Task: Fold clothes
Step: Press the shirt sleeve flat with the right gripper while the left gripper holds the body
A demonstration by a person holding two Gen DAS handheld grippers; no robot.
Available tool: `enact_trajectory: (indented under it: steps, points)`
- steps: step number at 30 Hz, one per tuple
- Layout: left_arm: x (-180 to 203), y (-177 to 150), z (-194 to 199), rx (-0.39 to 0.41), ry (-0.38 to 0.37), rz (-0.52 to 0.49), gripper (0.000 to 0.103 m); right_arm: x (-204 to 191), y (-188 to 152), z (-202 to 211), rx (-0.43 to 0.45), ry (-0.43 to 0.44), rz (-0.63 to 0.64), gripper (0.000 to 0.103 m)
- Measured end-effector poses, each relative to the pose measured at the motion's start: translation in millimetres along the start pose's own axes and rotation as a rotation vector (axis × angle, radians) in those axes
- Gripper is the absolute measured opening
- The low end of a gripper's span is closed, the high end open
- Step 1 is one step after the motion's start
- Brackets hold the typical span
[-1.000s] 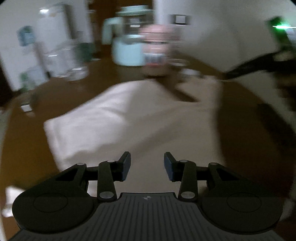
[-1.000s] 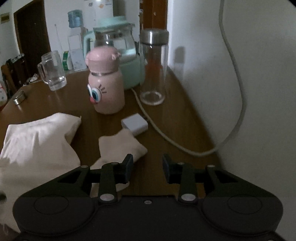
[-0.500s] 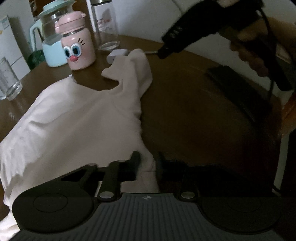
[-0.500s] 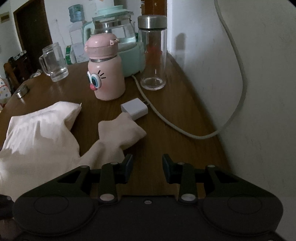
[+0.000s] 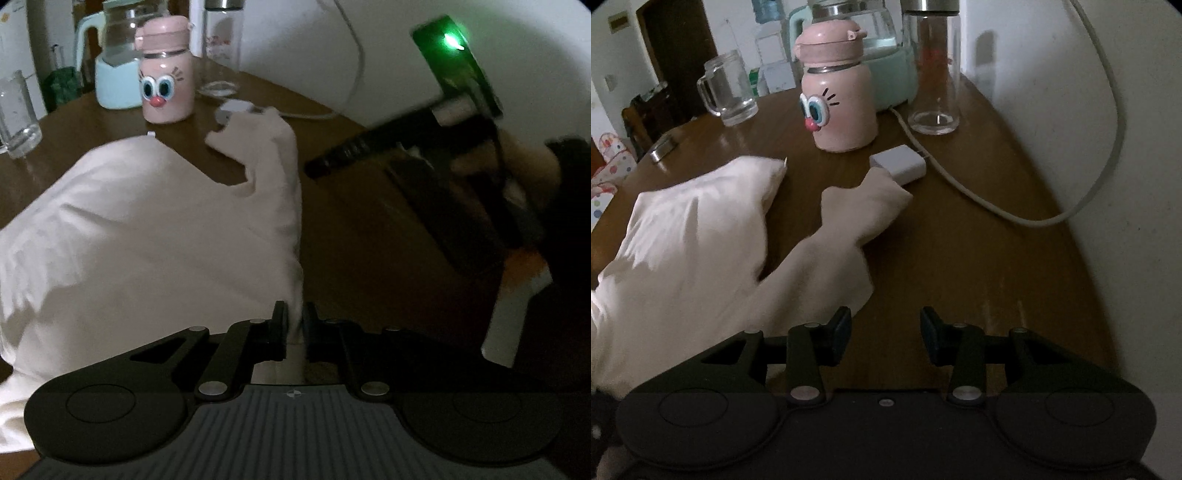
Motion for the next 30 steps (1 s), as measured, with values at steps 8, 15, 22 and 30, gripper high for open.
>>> enact_trajectory:
  steps: [8,15,22,30]
  points:
    - [-5.7,-10.7,1.1,-0.020,-0.002,0.018,0.010,8.0,18.7,-15.2,0.004,0.032,-0.069,0.044]
    - [-1.2,-14.3,4.7,-0.004,0.012,0.000,0.012,-10.0,38.5,-31.9,0.011,0.088,-0.059,0.044]
    - [-6.5,-17.9,6.4,0.004,0.016,0.024,0.014,-45.7,55.1,-39.7,0.011,0.131,0.028,0.044]
    - [-9.4,-24.4,22.2,0.046,0.033,0.062,0.023,-52.9,69.7,-53.1,0.010,0.151,0.006,0.043]
Point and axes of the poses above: each gripper's, at about its wrist camera, not at the fingertips, and z roughly against the way its jaws point, x to its right, y to its top, the point moved 2 cm from there along -z, roughly the way its jaws point, and after that the axes turned 10 degrees about -x, right-handed, at the moved point
